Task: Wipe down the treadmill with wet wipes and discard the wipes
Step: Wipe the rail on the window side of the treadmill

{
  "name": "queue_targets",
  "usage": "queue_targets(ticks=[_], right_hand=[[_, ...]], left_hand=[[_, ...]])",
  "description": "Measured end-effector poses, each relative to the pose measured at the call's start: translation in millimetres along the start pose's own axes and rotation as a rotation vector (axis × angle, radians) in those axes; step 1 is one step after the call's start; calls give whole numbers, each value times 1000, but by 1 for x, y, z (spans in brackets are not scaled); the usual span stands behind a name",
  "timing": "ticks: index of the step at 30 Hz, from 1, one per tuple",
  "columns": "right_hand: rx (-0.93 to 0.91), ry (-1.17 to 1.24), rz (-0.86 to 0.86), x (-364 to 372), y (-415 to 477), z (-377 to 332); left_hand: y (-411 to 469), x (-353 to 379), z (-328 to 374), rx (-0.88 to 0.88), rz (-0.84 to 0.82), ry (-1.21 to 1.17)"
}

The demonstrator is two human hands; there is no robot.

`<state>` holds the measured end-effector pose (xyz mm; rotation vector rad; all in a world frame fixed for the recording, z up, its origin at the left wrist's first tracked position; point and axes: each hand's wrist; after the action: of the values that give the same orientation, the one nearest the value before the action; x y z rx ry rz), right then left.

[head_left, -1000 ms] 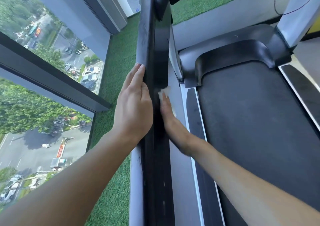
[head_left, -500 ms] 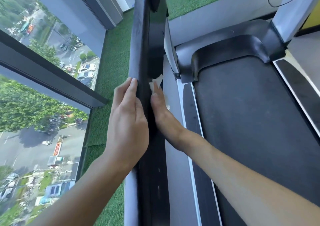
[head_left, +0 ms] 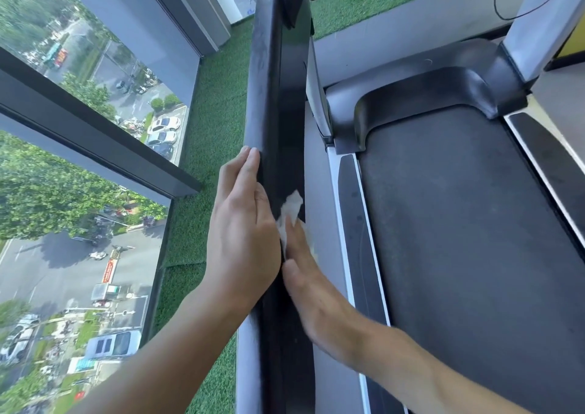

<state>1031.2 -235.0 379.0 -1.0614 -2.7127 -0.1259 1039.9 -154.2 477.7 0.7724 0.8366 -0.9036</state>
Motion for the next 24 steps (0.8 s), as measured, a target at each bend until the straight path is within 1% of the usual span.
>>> queue_targets(ticks=[1, 3, 5, 8, 11, 12, 13, 16, 17, 19, 21, 23, 24], right_hand=[[47, -8, 6, -3, -3, 1], [115, 94, 85, -13, 11, -8], [112, 98, 131, -22, 27, -13], [155, 128, 117, -18, 4, -13], [121, 66, 20, -4, -37, -3], [105, 63, 15, -3, -39, -1], [98, 64, 28, -4, -32, 1], [161, 71, 151, -12, -2, -9], [168, 83, 168, -11, 0, -6], [183, 171, 133, -4, -15, 3], [166, 162, 84, 10, -28, 8], [172, 151, 155, 9, -19, 1], [121, 115, 121, 3, -15, -1]], left_hand=[[0, 0, 0, 1, 2, 4], [1, 1, -1, 4, 10, 0], [1, 1, -2, -1, 13, -4], [0, 1, 1, -6, 10, -4], [-1, 0, 2, -2, 23, 29], [0, 0, 2, 3, 28, 28], [0, 0, 2, 5, 27, 22], [-1, 0, 2, 6, 15, 11], [-1, -1, 2, 5, 17, 16], [-1, 0, 2, 11, 44, 50], [-1, -1, 1, 27, 95, 96], [-1, -1, 0, 9, 115, 108], [-3, -2, 1, 1, 111, 106]])
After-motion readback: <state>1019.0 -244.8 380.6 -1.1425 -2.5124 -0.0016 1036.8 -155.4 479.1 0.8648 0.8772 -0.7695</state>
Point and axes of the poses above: each hand's wrist, its own y-axis towards the middle knuckle, its own x-axis out of the palm, z = x × y, and after that the axes turned 6 degrees about y, right-handed
